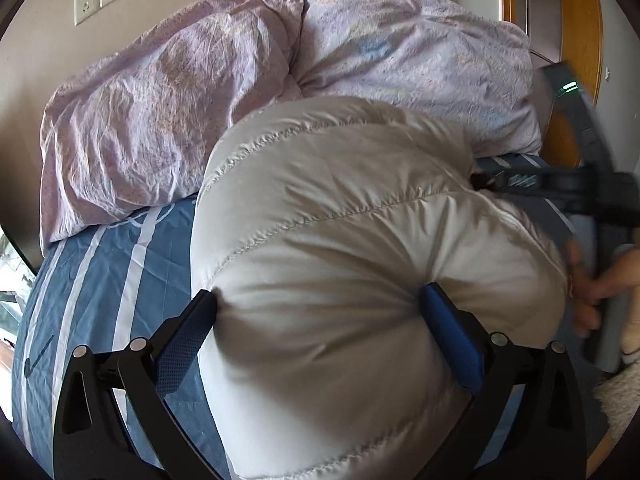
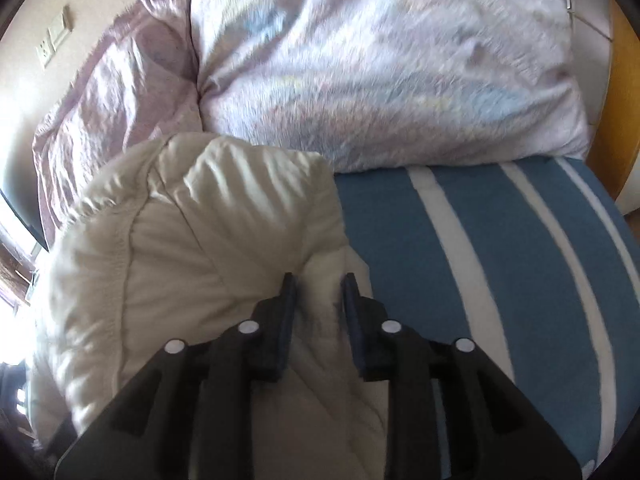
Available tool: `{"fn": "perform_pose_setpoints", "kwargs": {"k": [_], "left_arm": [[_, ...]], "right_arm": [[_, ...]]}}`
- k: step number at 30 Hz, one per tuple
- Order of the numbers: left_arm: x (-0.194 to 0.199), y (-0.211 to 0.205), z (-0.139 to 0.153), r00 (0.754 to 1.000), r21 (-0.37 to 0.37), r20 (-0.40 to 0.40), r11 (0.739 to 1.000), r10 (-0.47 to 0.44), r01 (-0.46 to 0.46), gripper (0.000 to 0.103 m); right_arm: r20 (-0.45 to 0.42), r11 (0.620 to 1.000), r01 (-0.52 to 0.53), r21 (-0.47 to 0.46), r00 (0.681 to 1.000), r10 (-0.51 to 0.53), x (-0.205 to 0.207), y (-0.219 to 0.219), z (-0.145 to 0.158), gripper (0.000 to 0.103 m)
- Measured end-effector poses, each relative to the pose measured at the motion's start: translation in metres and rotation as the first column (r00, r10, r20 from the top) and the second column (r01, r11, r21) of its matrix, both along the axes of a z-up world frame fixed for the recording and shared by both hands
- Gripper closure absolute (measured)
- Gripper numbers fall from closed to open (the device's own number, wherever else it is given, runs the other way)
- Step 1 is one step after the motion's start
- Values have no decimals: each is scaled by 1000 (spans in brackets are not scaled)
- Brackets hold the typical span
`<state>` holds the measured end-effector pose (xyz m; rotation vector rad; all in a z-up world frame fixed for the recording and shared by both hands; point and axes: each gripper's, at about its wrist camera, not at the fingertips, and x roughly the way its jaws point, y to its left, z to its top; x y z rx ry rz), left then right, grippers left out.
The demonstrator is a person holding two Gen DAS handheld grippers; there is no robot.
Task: Fold large clothes
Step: 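Press the rolled jacket bundle down with both grippers to compact it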
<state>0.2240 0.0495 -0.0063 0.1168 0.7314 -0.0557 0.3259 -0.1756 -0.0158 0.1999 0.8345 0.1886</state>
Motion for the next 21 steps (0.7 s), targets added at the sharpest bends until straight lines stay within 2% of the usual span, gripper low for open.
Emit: {"fn": "perform_pose_setpoints", "kwargs": {"k": [4,7,11,15,18,21], "left_arm": [[0,1,-1,1000,-1,-2,1000,-1,1,1],[0,1,-3,1000,8,3,1000,4,-4,1],[-1,-3,-5,1000,22,16,1000,9,-9,1],[-4,-13,-9,999,70,45,998,5,-9,1],[-3,-21,-13,998,95,63,995,20,-26,1],[-2,-23,-14,997,106,69,994,27,-34,1]], "right_arm": [[119,996,-67,51,991,60,-49,2,29,71],[156,990,-140,-12,978,140,-82,22,31,71],[97,986,-131,-103,985,141,-85,36,5,71],[46,988,-119,-102,991,124,-72,40,-24,70],[57,983,-115,-146,991,125,-70,45,-31,70],[29,985,-122,-123,992,126,-64,41,-28,70]]}}
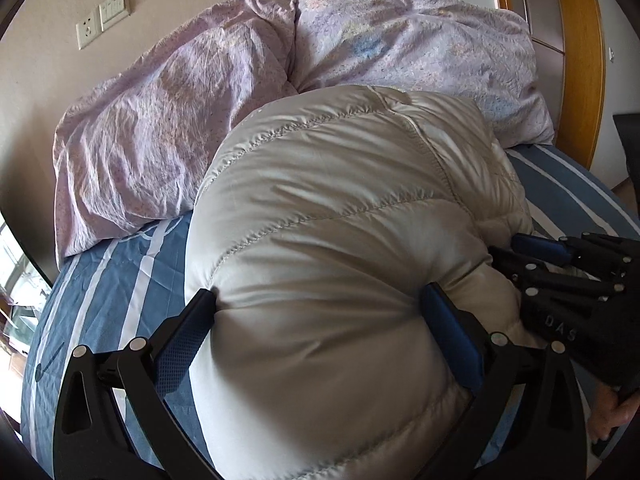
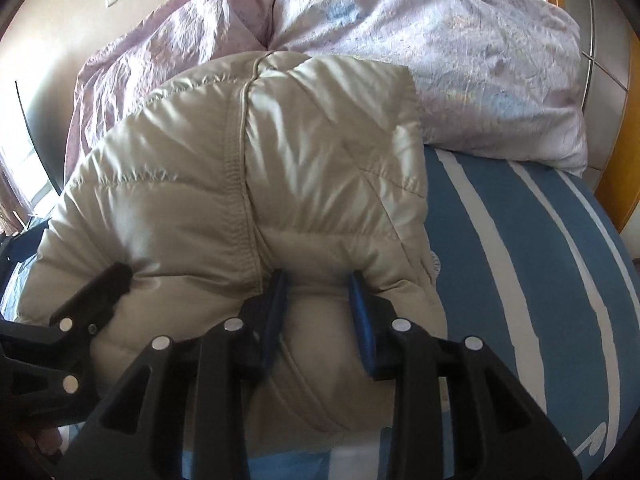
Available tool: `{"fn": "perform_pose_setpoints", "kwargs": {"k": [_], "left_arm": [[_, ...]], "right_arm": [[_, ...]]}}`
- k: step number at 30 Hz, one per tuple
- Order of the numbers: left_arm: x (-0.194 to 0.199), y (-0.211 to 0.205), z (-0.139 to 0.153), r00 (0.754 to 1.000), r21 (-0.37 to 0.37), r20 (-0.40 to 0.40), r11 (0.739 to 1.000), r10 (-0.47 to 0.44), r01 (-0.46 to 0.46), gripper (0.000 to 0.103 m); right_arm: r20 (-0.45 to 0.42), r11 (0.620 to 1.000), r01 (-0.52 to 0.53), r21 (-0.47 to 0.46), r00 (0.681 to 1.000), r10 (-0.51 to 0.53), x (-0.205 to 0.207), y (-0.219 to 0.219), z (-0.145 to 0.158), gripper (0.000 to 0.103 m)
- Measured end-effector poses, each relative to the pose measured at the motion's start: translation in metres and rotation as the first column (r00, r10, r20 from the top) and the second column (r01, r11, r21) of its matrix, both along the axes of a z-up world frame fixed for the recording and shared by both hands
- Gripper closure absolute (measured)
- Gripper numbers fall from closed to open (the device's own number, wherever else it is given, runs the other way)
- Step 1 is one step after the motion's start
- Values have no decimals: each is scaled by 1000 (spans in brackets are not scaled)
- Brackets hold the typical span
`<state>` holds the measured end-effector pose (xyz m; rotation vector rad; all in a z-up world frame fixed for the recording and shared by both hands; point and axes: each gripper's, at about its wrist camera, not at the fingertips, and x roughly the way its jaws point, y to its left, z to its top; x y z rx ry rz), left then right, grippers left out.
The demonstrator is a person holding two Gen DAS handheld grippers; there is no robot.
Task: Fold large clothes
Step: 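Press the rolled jacket bundle down with both grippers to compact it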
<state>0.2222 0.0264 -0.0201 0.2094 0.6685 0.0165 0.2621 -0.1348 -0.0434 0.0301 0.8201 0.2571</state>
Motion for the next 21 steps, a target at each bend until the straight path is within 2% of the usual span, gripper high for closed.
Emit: {"fn": "perform_pose_setpoints", "kwargs": {"k": [1,3,4,5,7,12,16,21], "left_arm": [[0,1,1,1000,-2,-1,1000,0,0,1],[1,6,2,1000,-22,-7,1000,-4,4,1],[2,8,3,1000,-30,-10,1000,-8,7,1],[2,8,3,1000,-32,-12,999,-9,9,1],[2,7,4,1000,-33,-13,999,-8,8,1],[3,8,5,1000,-41,-14,999,-13,13,1],[5,8,6,1000,-41,-7,999,-20,20,1],[8,1,8,1000,-25,6,999,-23,23,1]], "right_arm": [[-29,998,16,63,999,-14,5,-9,12,70],[2,989,34,147,999,-34,8,-20,30,64],[36,985,48,168,998,-55,14,-24,42,59],[54,984,51,170,997,-61,20,-24,50,50],[54,988,54,146,997,-62,36,-18,54,48],[-31,985,68,158,997,-64,76,-7,32,46],[-86,988,72,140,995,-60,95,-4,13,42],[-138,981,91,171,988,-68,112,-10,-6,41]]}}
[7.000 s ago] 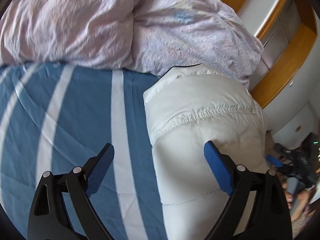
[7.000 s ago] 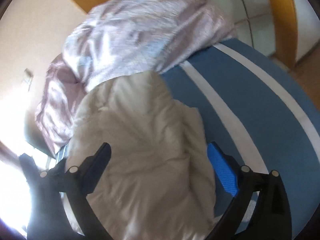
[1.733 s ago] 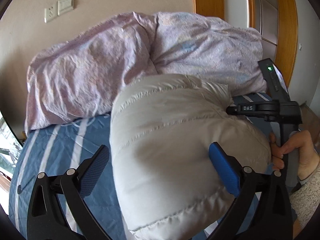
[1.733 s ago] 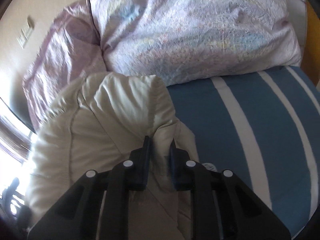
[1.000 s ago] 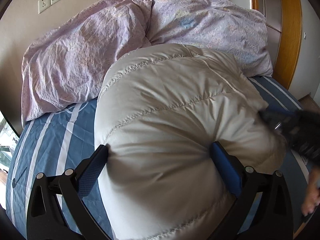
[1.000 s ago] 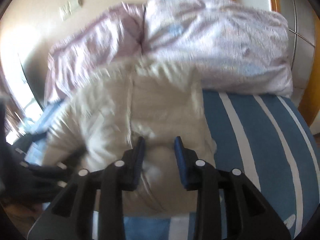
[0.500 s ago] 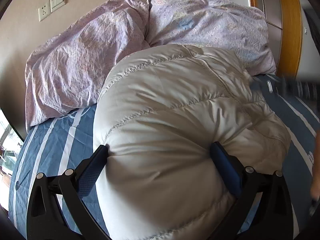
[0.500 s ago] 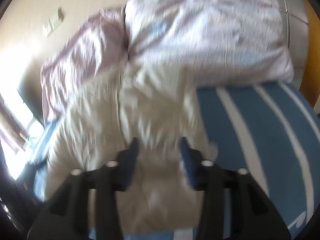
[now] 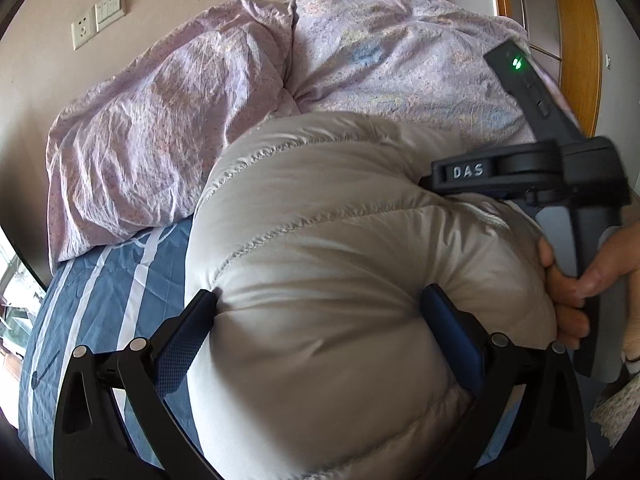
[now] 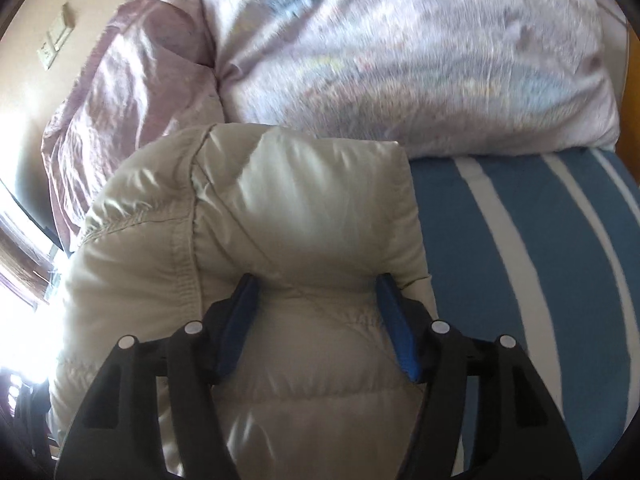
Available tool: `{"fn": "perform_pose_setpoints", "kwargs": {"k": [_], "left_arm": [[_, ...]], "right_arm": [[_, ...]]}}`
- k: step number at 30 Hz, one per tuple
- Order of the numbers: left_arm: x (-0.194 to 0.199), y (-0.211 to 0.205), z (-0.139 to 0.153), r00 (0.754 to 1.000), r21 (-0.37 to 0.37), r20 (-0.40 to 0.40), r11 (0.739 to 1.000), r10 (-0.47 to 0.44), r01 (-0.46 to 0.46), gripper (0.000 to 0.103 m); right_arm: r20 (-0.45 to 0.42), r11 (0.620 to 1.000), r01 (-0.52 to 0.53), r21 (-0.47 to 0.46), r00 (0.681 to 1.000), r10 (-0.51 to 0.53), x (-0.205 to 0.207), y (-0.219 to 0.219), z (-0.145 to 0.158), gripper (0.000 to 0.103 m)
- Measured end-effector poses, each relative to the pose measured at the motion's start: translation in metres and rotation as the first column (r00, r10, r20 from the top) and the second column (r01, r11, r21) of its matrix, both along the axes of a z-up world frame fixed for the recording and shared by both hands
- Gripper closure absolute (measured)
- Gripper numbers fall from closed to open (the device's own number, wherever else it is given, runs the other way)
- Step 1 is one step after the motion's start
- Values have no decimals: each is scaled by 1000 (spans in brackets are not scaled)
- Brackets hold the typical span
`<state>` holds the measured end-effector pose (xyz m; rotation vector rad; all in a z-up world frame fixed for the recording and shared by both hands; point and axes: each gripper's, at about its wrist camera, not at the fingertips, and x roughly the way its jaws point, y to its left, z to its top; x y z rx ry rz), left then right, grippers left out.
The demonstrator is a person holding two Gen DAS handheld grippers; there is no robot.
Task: Fold large clothes
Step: 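Press the rolled jacket bundle down with both grippers to compact it, then open both grippers and withdraw them from the jacket bundle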
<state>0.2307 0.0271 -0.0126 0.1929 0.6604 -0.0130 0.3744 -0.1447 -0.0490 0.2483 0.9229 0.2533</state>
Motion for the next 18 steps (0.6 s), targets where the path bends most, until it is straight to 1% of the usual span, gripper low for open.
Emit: {"fn": "perform_pose_setpoints", "kwargs": {"k": [2,3,6,8,10,11,13,14,15,17,18], "left_arm": [[2,-2,0,1000,12,-3,1000,5,-5,1],[2,-2,0,1000,15,-10,1000,9,-9,1],[1,7,0,999,-21,-32,1000,10,-11,1],[2,11,0,999,-38,-41,999,8,-9,1],[2,12,1,999,-44,-44,999,9,-11,1],[2,12,1,999,-45,-43,999,11,-13,1],[2,10,1,999,-46,-39,999,13,-15,1],[1,10,2,999,-46,-39,999,14,-15,1],[0,9,3,999,-43,-40,999,14,-16,1],[-3,11,4,999,-51,-44,998,19,-21,1],[-4,14,5,999,-62,-43,998,21,-24,1]], "right_arm": [[-5,1000,9,4,1000,-9,-3,-3,0,41],[2,1000,21,5,1000,-21,-10,-6,5,43],[50,1000,-11,18,999,10,-40,-10,21,43],[88,999,-47,11,995,46,-70,-12,32,43],[89,999,-45,-20,995,47,-89,-15,31,43],[76,999,-37,-27,996,39,-92,-17,27,43],[17,999,-36,-33,999,36,-88,-20,4,36],[9,999,-29,-30,1000,29,-84,-22,-4,27],[-1,1000,-23,-13,1000,23,-81,-26,-7,22],[-12,1000,-11,16,1000,12,-80,-29,-4,22],[-2,1000,-2,7,1000,2,-83,-30,-1,22]]}}
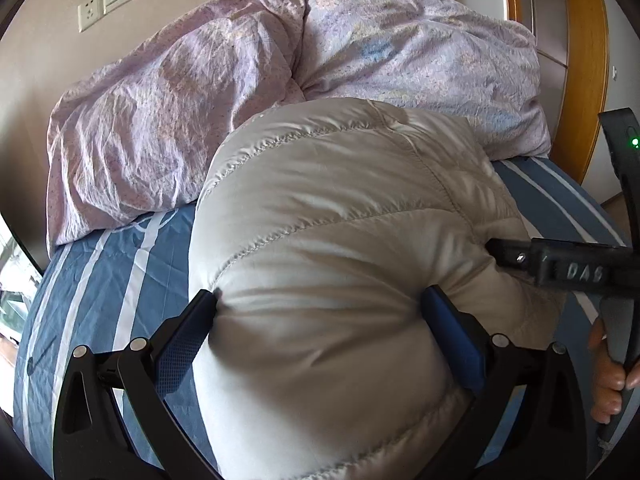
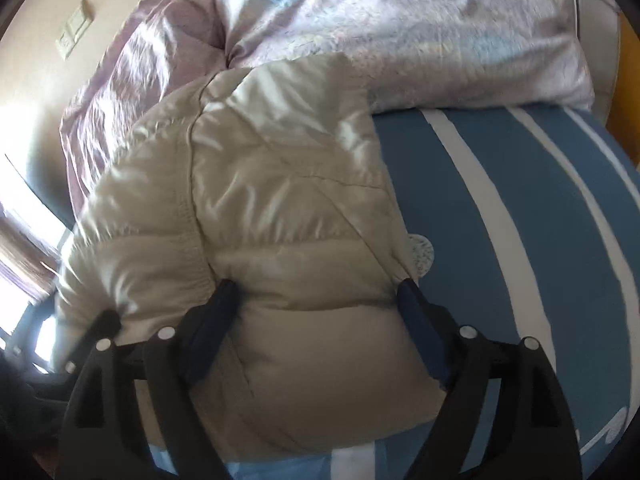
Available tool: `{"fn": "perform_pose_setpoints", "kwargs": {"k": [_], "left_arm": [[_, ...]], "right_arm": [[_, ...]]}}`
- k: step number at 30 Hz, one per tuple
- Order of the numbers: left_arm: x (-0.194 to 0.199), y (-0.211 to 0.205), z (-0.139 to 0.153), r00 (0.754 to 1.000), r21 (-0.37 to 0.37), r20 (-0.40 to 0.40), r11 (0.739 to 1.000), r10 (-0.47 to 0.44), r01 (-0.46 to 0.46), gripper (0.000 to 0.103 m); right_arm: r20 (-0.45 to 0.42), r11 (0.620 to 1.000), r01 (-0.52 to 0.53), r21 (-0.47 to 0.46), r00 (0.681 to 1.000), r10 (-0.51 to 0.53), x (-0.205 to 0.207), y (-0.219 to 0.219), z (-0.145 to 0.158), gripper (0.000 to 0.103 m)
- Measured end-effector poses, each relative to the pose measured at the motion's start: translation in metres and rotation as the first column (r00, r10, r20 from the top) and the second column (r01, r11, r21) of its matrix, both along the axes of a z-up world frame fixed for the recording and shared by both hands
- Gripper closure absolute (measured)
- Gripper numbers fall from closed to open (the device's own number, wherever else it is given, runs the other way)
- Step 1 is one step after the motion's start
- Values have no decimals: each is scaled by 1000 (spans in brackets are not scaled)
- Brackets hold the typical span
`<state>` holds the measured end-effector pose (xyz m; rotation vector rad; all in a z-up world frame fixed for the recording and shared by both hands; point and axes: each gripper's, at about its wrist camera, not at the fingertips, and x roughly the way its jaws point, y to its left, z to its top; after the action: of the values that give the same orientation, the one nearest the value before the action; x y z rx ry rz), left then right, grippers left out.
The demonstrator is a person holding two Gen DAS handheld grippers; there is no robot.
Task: Fold large clothes
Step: 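Open both grippers and withdraw them from the jacket bundle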
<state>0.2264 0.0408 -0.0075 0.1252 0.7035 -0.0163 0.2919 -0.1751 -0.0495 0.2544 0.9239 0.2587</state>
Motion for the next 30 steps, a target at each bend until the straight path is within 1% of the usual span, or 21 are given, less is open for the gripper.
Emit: {"fn": "perform_pose_setpoints", "kwargs": {"k": [3,6,8,9,10,11,12,13,14,15,17,19,20,21,23,24,25,27,28,30], "left_arm": [[-4,5,3,1000,-26,1,1000,12,-12,1],[-8,7,6,1000,-42,4,999,21,-20,1],[-12,6,8,1000,-40,10,999,17,-17,1],[-13,6,8,1000,-36,9,999,17,-16,1],[-12,5,7,1000,-30,7,999,17,-17,1],[-12,5,6,1000,-29,6,999,17,-17,1],[-10,4,5,1000,-30,4,999,16,-16,1],[-9,2,3,1000,-30,3,1000,10,-10,1],[-9,0,2,1000,-18,7,1000,8,-7,1],[-9,-4,1,1000,4,12,1000,6,-6,1],[-10,-5,1,1000,12,15,1000,5,-5,1],[-14,0,5,1000,-23,7,1000,4,-4,1],[-19,5,9,1000,-54,4,999,1,-1,1],[-25,12,14,1000,-84,8,996,-4,5,1],[-35,22,21,999,-107,34,994,2,2,1],[-41,27,25,999,-111,52,994,11,-5,1],[-45,34,30,997,-114,71,993,22,-13,1],[-47,42,35,995,-102,86,994,44,-35,1],[-45,44,36,995,-93,84,994,58,-50,1],[-42,48,35,995,-97,64,993,75,-68,1]], "right_arm": [[55,998,23,-55,998,-20,-13,1,11,22],[118,997,28,-67,993,-20,-32,3,25,22],[175,995,28,-97,984,-11,-46,8,33,22],[181,993,27,-114,983,-6,-47,10,34,22],[169,987,33,-157,986,-6,-46,14,31,22],[139,979,38,-199,990,-10,-42,17,24,23],[82,974,28,-225,997,-10,-34,19,10,23],[48,979,17,-202,999,-7,-28,17,-1,23],[29,983,21,-181,999,-16,-22,14,-9,19],[19,984,32,-177,999,-29,-16,12,-15,10],[14,985,33,-170,999,-31,-10,9,-22,3],[7,989,39,-139,999,-38,-11,2,-18,3],[17,989,44,-138,999,-42,-14,0,-13,3],[41,987,53,-149,998,-48,-19,-1,-5,6],[99,984,77,-161,993,-62,-31,-3,12,8],[123,984,84,-154,990,-65,-34,-4,18,10],[169,988,91,-128,983,-69,-39,-6,31,10],[202,994,73,-79,978,-56,-41,-7,42,14],[205,998,41,-49,978,-30,-39,-4,47,14],[195,999,-21,-36,980,28,-37,7,46,15]]}}
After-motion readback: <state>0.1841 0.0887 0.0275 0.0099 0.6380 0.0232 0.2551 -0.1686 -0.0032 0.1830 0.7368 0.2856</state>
